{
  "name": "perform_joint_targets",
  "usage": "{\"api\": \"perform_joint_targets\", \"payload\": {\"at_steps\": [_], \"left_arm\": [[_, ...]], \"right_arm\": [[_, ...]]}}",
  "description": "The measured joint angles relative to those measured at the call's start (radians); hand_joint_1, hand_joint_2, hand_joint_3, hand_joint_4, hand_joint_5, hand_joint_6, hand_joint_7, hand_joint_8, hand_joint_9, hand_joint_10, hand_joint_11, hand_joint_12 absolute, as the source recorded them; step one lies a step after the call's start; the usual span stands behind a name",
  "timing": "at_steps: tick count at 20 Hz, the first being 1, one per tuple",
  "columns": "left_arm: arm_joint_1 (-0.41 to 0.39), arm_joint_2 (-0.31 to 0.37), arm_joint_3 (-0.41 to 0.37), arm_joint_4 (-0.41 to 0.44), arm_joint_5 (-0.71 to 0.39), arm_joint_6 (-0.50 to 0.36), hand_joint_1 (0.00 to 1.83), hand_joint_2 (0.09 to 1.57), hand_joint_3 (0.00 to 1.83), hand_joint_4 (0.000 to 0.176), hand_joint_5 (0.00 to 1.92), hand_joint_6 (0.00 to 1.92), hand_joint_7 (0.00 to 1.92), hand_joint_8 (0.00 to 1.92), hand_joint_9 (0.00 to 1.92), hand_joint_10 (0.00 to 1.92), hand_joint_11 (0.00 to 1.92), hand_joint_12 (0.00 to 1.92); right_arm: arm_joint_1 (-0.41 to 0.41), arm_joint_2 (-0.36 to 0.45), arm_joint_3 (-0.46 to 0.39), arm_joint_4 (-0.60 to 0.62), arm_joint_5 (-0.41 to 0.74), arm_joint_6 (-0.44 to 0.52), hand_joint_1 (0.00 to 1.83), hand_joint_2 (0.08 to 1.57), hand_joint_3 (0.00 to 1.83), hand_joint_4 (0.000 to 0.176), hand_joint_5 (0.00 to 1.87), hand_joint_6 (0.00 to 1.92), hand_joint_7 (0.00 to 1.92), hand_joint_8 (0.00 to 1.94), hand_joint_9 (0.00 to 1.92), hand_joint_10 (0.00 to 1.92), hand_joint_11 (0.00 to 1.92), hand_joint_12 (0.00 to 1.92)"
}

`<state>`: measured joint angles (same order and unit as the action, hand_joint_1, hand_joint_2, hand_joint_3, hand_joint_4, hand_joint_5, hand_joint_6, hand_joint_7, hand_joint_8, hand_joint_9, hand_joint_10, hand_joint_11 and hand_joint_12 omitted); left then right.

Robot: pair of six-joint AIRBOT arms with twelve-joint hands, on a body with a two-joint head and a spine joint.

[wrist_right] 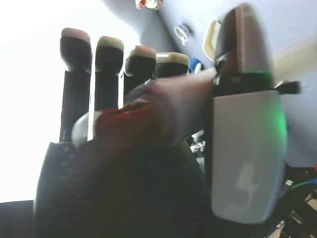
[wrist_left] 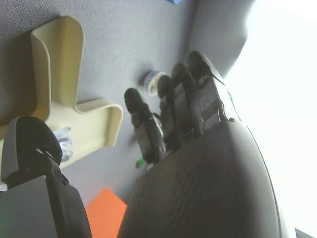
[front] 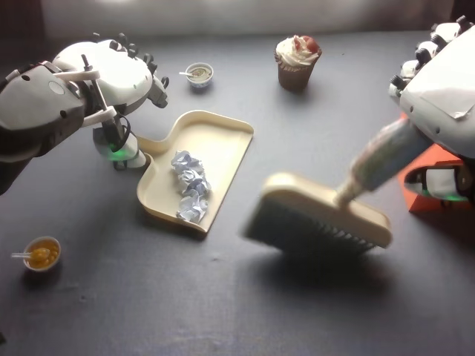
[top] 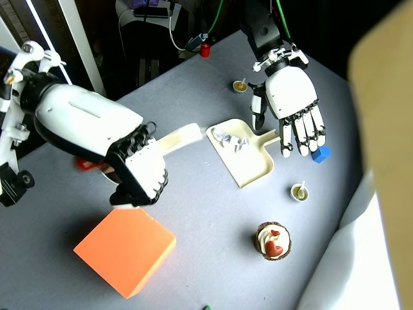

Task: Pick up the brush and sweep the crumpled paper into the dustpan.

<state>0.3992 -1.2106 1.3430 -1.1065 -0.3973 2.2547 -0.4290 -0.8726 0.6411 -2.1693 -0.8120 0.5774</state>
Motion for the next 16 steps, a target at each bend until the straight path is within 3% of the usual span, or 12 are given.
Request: {"api": "perform_joint_targets", "payload": {"at_steps": [1,2,3,5,6,7,8,9,11,13,15,16], "left_arm": [[-0.009,0.0,0.0,-0.002,0.005,0.0,0.97,0.94,0.0,0.088,0.63,0.0,0.3,0.0,0.23,0.0,0.06,0.44],[-0.016,0.001,0.0,0.006,0.006,0.0,0.96,0.94,0.0,0.09,0.64,0.0,0.31,0.0,0.24,0.0,0.07,0.45],[-0.019,0.003,0.0,0.006,0.008,0.0,0.96,0.94,0.0,0.093,0.64,0.0,0.31,0.0,0.23,0.0,0.06,0.45],[-0.023,0.006,-0.005,-0.003,0.008,0.001,0.95,0.94,0.0,0.097,0.62,0.0,0.31,0.0,0.23,0.0,0.05,0.45],[-0.023,0.017,-0.02,-0.012,0.013,0.001,0.94,0.95,0.0,0.099,0.62,0.0,0.29,0.0,0.22,0.0,0.03,0.44],[-0.026,0.021,-0.024,-0.011,0.018,0.001,0.93,0.96,0.01,0.106,0.61,0.0,0.29,0.0,0.22,0.0,0.03,0.45],[-0.037,0.023,-0.025,-0.018,0.025,0.001,0.94,0.95,0.0,0.099,0.61,0.0,0.3,0.0,0.22,0.0,0.04,0.45],[-0.053,0.032,-0.031,-0.016,0.027,0.001,0.93,0.96,0.0,0.105,0.61,0.0,0.3,0.0,0.23,0.01,0.04,0.45],[-0.089,0.042,-0.029,-0.004,0.032,0.003,0.96,0.95,0.0,0.09,0.62,0.01,0.32,0.01,0.24,0.01,0.05,0.46],[-0.108,0.047,-0.02,-0.002,0.039,0.003,0.95,0.96,0.0,0.093,0.6,0.0,0.29,0.0,0.23,0.0,0.03,0.45],[-0.12,0.05,-0.019,-0.006,0.055,0.003,0.94,0.96,0.0,0.099,0.6,0.0,0.29,0.0,0.22,0.0,0.03,0.45],[-0.129,0.054,-0.02,-0.001,0.066,0.003,0.92,0.96,0.0,0.101,0.58,0.0,0.29,0.0,0.22,0.0,0.02,0.45]], "right_arm": [[0.0,0.008,-0.011,0.001,0.001,-0.007,0.74,0.83,0.0,0.038,0.32,1.82,0.3,1.94,0.3,1.92,0.24,1.92],[0.0,0.009,-0.017,0.01,0.004,-0.025,0.64,0.86,0.0,0.034,0.33,1.49,0.31,1.77,0.27,1.85,0.17,1.89],[0.0,0.009,-0.019,0.012,0.008,-0.032,0.58,0.88,0.0,0.034,0.32,1.28,0.28,1.63,0.23,1.77,0.11,1.85],[0.0,0.017,-0.029,0.029,0.015,-0.045,0.54,0.84,0.0,0.01,0.43,0.41,0.36,0.71,0.26,1.02,0.07,1.46],[-0.006,0.021,-0.029,0.032,0.016,-0.045,0.49,0.84,0.0,0.0,0.43,0.14,0.49,0.27,0.4,0.53,0.12,1.16],[-0.008,0.023,-0.03,0.037,0.019,-0.051,0.41,0.85,0.0,0.0,0.33,0.03,0.46,0.07,0.45,0.18,0.16,0.86],[-0.008,0.025,-0.031,0.05,0.02,-0.055,0.41,0.84,0.0,0.0,0.28,0.02,0.43,0.01,0.45,0.04,0.2,0.63],[-0.008,0.036,-0.037,0.06,0.028,-0.055,0.4,0.84,0.0,0.0,0.24,0.0,0.37,0.0,0.39,0.01,0.24,0.43],[-0.008,0.065,-0.048,0.083,0.055,-0.056,0.4,0.83,0.0,0.0,0.16,0.0,0.23,0.0,0.24,0.0,0.24,0.13],[-0.008,0.105,-0.068,0.101,0.09,-0.04,0.39,0.85,0.01,0.0,0.14,0.0,0.22,0.0,0.21,0.0,0.19,0.08],[-0.008,0.152,-0.083,0.092,0.153,0.079,0.39,0.85,0.01,0.0,0.14,0.0,0.23,0.0,0.21,0.0,0.17,0.06],[-0.008,0.184,-0.082,0.062,0.209,0.187,0.38,0.85,0.01,0.0,0.14,0.0,0.22,0.0,0.21,0.0,0.17,0.06]]}}
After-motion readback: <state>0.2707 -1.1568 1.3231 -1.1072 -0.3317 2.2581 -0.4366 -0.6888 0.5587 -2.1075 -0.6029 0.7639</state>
